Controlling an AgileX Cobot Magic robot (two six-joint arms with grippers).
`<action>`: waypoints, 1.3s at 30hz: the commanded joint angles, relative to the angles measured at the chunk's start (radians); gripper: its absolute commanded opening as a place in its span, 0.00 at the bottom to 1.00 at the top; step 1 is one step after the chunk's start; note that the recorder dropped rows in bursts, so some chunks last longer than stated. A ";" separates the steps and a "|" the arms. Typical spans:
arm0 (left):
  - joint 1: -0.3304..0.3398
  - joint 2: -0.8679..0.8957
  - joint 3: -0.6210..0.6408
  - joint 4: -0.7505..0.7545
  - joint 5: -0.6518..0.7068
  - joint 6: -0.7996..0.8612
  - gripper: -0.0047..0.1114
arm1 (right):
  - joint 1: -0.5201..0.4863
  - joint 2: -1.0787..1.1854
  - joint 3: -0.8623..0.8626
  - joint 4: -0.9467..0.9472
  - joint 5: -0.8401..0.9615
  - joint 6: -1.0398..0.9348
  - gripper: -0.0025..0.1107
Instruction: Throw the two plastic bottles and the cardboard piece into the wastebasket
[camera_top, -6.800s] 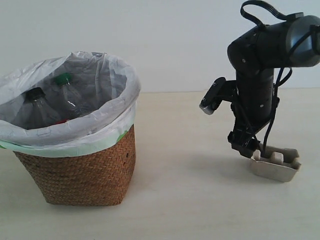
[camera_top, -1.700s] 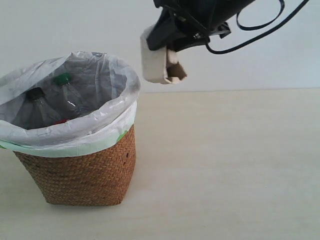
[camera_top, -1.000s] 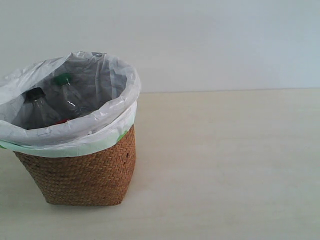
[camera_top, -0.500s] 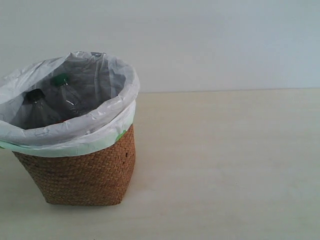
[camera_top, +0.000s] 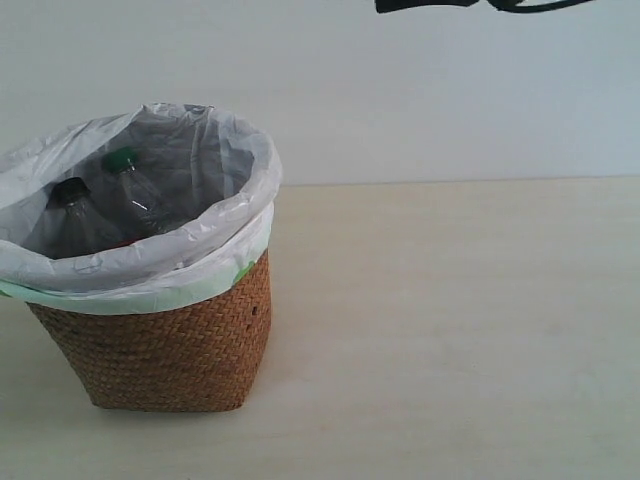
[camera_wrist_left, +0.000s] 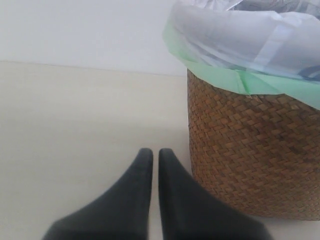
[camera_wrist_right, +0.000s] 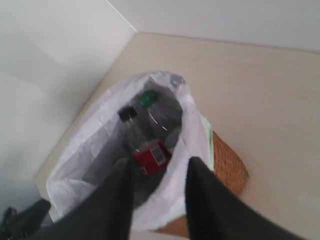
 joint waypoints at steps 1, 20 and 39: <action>0.002 -0.003 0.004 0.005 -0.007 -0.005 0.07 | -0.028 -0.036 0.002 -0.112 0.085 0.028 0.02; 0.002 -0.003 0.004 0.005 -0.006 -0.005 0.07 | -0.028 -0.699 0.822 -0.266 -0.665 -0.088 0.02; 0.002 -0.003 0.004 0.005 -0.006 -0.005 0.07 | -0.028 -0.994 1.193 -0.264 -0.505 0.016 0.02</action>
